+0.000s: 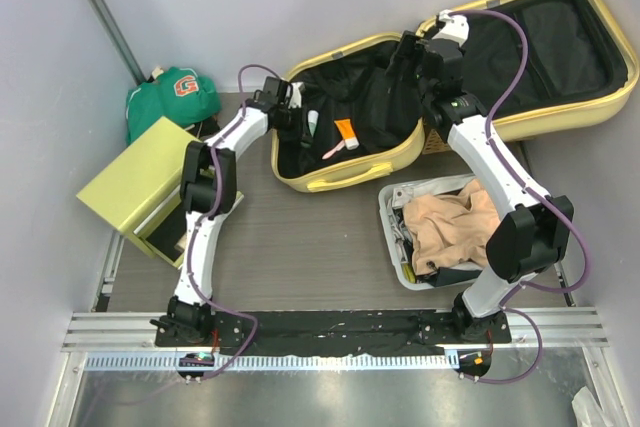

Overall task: Open, take out, and arrange the luggage
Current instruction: Pick up the personal item from the luggage, then place the personal item in the drawer, then pick up the personal item from the luggage.

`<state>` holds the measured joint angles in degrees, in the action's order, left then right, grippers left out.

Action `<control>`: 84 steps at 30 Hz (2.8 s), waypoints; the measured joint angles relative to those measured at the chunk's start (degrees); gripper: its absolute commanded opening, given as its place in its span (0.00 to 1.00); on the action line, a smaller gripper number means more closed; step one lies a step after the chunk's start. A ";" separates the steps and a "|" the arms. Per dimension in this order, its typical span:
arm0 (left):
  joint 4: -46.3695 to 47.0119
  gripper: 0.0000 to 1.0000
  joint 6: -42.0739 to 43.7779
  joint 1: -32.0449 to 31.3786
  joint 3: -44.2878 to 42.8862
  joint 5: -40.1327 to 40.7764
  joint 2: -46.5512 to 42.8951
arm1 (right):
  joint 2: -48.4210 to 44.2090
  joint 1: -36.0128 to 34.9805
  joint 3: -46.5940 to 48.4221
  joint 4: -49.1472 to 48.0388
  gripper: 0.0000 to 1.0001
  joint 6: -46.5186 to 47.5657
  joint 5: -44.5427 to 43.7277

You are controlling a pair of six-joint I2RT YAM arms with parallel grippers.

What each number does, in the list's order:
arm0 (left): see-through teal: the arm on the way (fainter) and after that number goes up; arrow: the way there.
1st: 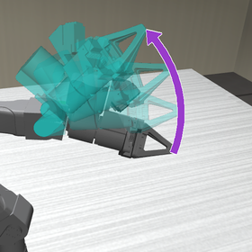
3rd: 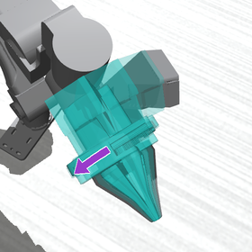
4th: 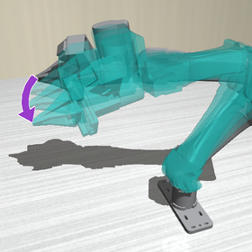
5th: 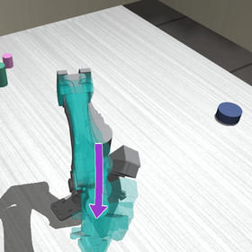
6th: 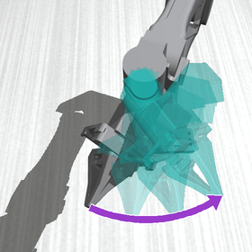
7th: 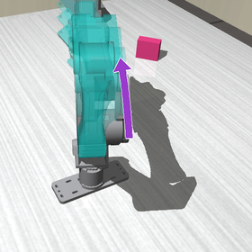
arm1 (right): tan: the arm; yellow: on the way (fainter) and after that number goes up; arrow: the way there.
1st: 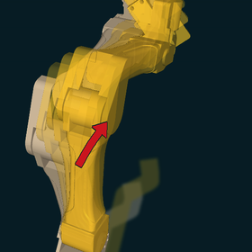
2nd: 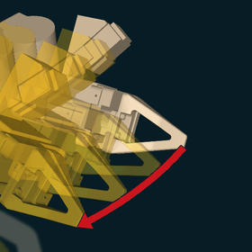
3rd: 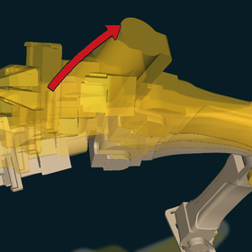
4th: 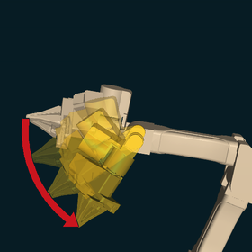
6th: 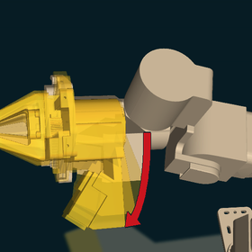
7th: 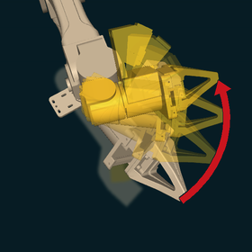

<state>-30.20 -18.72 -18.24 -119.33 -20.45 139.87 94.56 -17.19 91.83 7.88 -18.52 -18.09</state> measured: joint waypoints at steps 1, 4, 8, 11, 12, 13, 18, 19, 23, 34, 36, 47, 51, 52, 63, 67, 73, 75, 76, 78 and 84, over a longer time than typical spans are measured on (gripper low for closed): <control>-0.17 0.00 1.11 0.02 2.21 -0.28 -1.79 | 0.00 0.00 0.00 -0.07 0.92 -0.02 0.02; -1.64 0.00 5.64 0.26 11.08 -0.68 -10.49 | 0.11 0.00 0.00 -0.52 0.92 -0.09 0.26; -6.71 0.00 14.25 1.38 23.47 0.74 -27.78 | 1.33 0.00 -0.22 -2.71 0.92 -0.68 0.50; -9.29 0.00 19.82 2.49 33.55 4.42 -41.75 | 2.12 0.00 -1.64 -5.40 0.92 -1.09 0.63; -11.39 0.00 21.24 2.82 36.57 6.16 -45.83 | 2.49 0.00 -2.12 -6.16 0.92 -1.11 0.59; -13.57 0.00 22.45 3.10 39.17 8.09 -48.96 | 2.82 0.00 -2.25 -6.56 0.92 -1.09 0.57; -19.43 0.00 27.96 4.46 52.50 18.12 -53.11 | 4.33 0.02 -2.82 -9.22 0.93 -0.94 0.42; -20.44 0.00 28.72 5.44 54.86 19.17 -53.05 | 4.39 0.07 -2.82 -9.57 0.93 -0.87 0.42; -23.39 0.00 31.12 10.62 56.46 19.43 -55.84 | 4.44 0.13 -3.30 -11.54 0.92 -0.85 0.35; -22.51 0.07 38.01 17.62 65.13 30.95 -62.79 | 4.39 0.17 -5.73 -12.83 0.93 -0.85 0.11; -22.47 0.23 38.93 17.62 66.23 32.61 -63.82 | 4.39 0.17 -5.73 -12.85 0.93 -0.85 0.15; -22.25 0.78 36.92 17.35 64.28 35.69 -64.92 | 4.33 0.17 -5.92 -13.03 0.92 -1.09 0.44; -22.56 0.78 30.84 16.44 58.12 31.61 -64.50 | 3.67 0.17 -6.56 -13.09 0.88 -1.07 0.44; -22.73 0.78 29.07 15.50 55.21 30.23 -63.82 | 3.50 0.17 -6.56 -12.94 0.88 -0.68 0.57; -15.47 0.79 16.02 3.26 33.48 22.32 -46.07 | 11.50 -10.10 11.10 3.04 0.88 19.54 1.11; -15.56 0.80 14.14 3.63 32.70 22.53 -44.35 | 17.84 -15.82 18.95 11.54 0.87 23.54 0.24; -14.82 0.85 10.67 3.87 30.42 24.02 -44.92 | 31.69 -17.22 33.73 27.69 0.83 23.50 -0.55; -14.78 0.87 9.51 4.00 30.42 24.33 -45.27 | 34.56 -16.70 35.60 31.76 0.83 22.82 -1.49; -14.75 0.87 9.03 4.09 30.42 24.52 -45.42 | 35.67 -16.50 36.00 33.86 0.81 22.43 -1.90; -14.67 0.89 8.37 4.35 30.42 24.94 -45.72 | 37.46 -16.24 36.59 37.44 0.80 21.90 -2.67; -13.62 0.89 7.30 5.27 30.75 24.68 -47.19 | 40.44 -15.74 37.62 42.82 0.69 20.57 -5.64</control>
<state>-43.81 -11.42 -12.97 -88.58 4.23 92.68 135.00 -32.93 129.45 50.70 2.04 -23.73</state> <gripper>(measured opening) 0.890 0.732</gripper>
